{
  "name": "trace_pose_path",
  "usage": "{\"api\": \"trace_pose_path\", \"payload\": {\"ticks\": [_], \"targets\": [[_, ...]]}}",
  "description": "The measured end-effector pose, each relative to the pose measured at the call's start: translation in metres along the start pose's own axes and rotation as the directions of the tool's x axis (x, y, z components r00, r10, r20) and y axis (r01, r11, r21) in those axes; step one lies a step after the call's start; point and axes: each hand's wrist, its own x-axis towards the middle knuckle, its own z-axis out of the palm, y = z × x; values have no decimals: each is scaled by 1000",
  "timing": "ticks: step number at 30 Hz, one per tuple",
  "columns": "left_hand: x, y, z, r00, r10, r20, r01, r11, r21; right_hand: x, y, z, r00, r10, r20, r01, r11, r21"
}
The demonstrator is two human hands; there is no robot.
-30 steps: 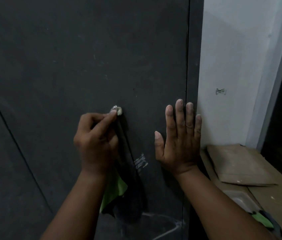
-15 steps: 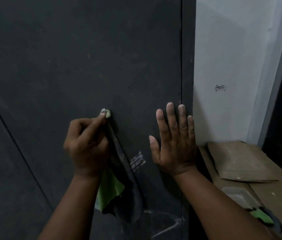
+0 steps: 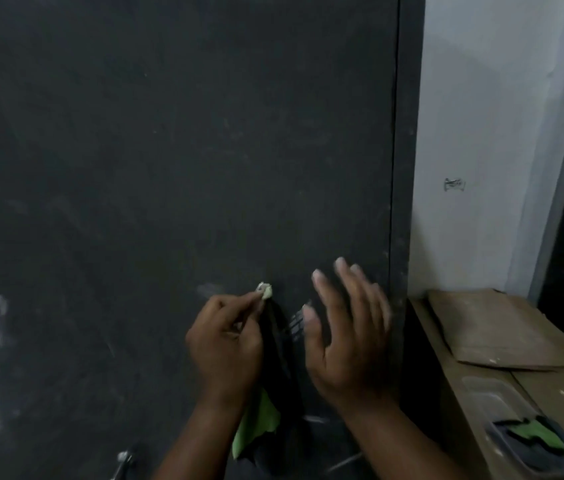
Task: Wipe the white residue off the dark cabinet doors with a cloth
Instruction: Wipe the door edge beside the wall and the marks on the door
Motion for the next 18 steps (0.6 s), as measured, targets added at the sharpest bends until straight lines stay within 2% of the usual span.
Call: {"api": "trace_pose_path", "payload": {"ticks": [2,5,8,10,12,14,16,18], "targets": [[9,15,-7,995,-82,55,89,984,-151,-6,-27,0,999,16,45,-25,977,214],[22,26,-22,957,-167,237,242,912,-331,-1,-66,6,976,188,107,-216,851,478],[36,23,-35,904,-195,381,350,850,-395,13,-94,15,918,393,49,-345,734,585],[47,14,-43,881,-153,447,349,848,-400,22,-108,22,896,444,-12,-345,712,611],[60,4,-54,897,-47,440,240,886,-396,31,-116,27,886,459,-64,-329,721,610],[77,-11,-65,953,100,287,-12,956,-294,42,-116,28,889,444,-110,-312,764,565],[99,-31,-76,953,287,94,-287,958,-12,56,-106,29,899,401,-177,-288,846,449],[122,-52,-84,900,436,1,-424,875,233,69,-92,33,901,349,-257,-261,910,322]]}}
